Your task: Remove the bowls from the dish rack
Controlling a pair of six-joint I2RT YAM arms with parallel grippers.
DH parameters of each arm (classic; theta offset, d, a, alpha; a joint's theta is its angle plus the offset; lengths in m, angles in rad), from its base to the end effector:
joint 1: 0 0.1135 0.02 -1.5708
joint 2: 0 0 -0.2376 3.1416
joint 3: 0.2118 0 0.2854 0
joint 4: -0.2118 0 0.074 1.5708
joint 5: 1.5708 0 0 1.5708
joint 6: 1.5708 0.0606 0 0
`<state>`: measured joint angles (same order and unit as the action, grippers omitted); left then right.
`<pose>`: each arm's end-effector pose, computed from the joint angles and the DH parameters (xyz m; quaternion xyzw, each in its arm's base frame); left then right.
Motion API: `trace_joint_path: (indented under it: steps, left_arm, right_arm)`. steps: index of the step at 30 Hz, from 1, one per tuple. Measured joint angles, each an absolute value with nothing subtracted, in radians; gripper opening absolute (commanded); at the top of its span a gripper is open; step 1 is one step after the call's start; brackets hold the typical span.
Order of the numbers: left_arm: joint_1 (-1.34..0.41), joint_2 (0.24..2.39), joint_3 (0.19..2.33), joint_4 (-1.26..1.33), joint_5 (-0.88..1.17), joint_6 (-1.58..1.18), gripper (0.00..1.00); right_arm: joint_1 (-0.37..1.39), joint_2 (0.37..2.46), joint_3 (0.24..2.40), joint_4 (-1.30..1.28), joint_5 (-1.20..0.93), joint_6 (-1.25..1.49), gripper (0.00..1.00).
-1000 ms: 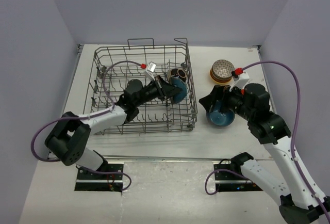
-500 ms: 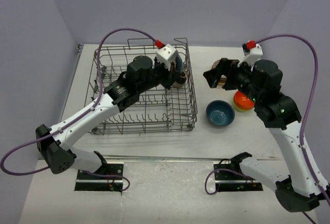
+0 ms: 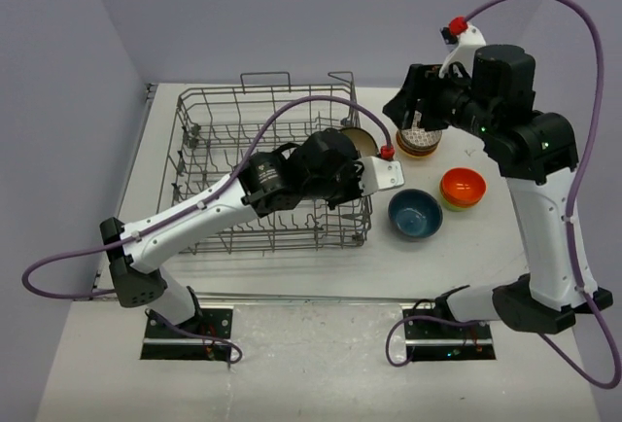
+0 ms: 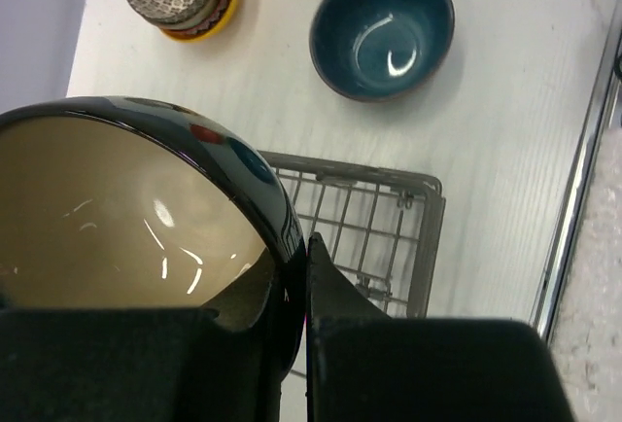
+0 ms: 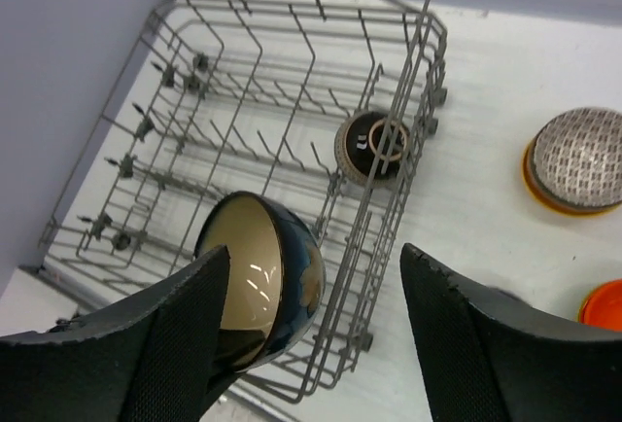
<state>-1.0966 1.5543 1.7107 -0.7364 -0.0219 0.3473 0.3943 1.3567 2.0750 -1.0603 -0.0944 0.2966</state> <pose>0.1815 -0.3507 0.3800 0.5775 0.6637 -0.1650 0.4459 0.2440 0.1077 0.5294 -0.0670 0.8139 0.2313 0.5288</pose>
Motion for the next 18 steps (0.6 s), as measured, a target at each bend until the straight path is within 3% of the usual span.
trace_joint_path:
  steps: [7,10,12,18]
  left_arm:
    - [-1.148,1.634,1.880,-0.909,-0.003,0.423,0.00]
    - [-1.169,1.670,1.955,-0.947,0.003,0.442,0.00]
    - [-1.179,1.684,1.983,-0.970,0.002,0.447,0.00]
    - [-1.202,1.688,1.992,-0.996,-0.001,0.471,0.00]
  right_arm:
    - [0.451,1.370,1.956,-1.167,-0.132,0.246,0.66]
    - [0.498,1.375,1.922,-1.202,-0.124,0.228,0.47]
    - [0.511,1.377,1.912,-1.218,-0.101,0.219,0.43]
    - [0.516,1.390,1.907,-1.257,-0.038,0.219,0.12]
